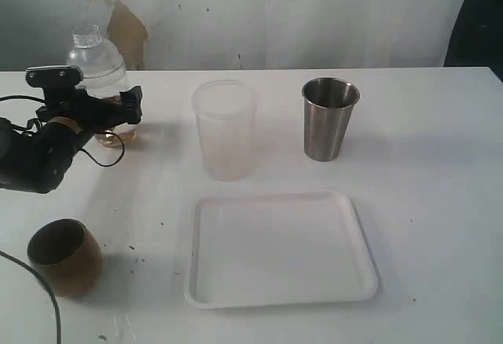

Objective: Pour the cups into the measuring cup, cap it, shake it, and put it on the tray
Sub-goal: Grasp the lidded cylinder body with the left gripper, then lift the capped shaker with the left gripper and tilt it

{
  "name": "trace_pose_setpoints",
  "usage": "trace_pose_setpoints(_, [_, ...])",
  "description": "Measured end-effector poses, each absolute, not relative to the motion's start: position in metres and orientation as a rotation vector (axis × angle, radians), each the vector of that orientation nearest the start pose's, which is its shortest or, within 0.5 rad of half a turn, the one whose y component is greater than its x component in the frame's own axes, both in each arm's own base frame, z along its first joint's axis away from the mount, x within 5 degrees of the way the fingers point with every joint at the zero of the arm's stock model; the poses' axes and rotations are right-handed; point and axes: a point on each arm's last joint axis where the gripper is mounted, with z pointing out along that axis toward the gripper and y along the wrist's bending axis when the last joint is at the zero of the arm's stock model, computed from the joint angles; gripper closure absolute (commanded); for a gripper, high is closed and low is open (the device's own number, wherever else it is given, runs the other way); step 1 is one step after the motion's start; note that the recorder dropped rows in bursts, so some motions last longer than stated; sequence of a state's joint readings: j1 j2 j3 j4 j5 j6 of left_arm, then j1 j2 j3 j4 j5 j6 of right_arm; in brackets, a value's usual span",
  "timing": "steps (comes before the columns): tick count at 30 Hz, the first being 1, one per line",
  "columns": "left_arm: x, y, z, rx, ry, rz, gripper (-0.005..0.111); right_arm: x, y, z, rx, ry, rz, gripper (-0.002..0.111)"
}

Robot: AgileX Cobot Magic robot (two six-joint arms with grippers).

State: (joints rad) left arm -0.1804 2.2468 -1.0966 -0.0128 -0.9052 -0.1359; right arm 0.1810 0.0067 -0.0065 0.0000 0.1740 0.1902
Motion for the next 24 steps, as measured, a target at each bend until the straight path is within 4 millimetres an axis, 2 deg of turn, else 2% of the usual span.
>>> trace_pose_setpoints(1, [0.431,-0.077,0.097,0.015,1.732,-0.229,0.005,0.055,0.01,0.199,0.008,1.665,0.282,0.108])
trace_pose_setpoints(4, [0.433,-0.075,0.099,-0.018,1.719,-0.219,0.024,0.055,0.01,0.199,0.008,1.665,0.282,0.108])
trace_pose_setpoints(7, [0.433,-0.074,0.099,-0.026,1.71,-0.211,0.06,0.055,0.01,0.199,0.008,1.665,0.282,0.108])
trace_pose_setpoints(10, [0.433,-0.074,0.1,-0.034,1.706,-0.209,0.107,0.055,0.01,0.199,0.008,1.665,0.282,0.108])
trace_pose_setpoints(17, [0.427,-0.072,0.108,-0.009,1.727,-0.186,0.107,0.055,0.01,0.199,-0.006,1.665,0.269,0.108])
trace_pose_setpoints(19, [0.422,-0.072,0.118,0.022,1.742,-0.161,0.107,0.055,0.01,0.199,-0.007,1.665,0.268,0.108])
trace_pose_setpoints(24, [0.405,-0.069,0.157,0.069,1.713,-0.126,0.107,0.055,0.01,0.199,-0.007,1.665,0.268,0.108])
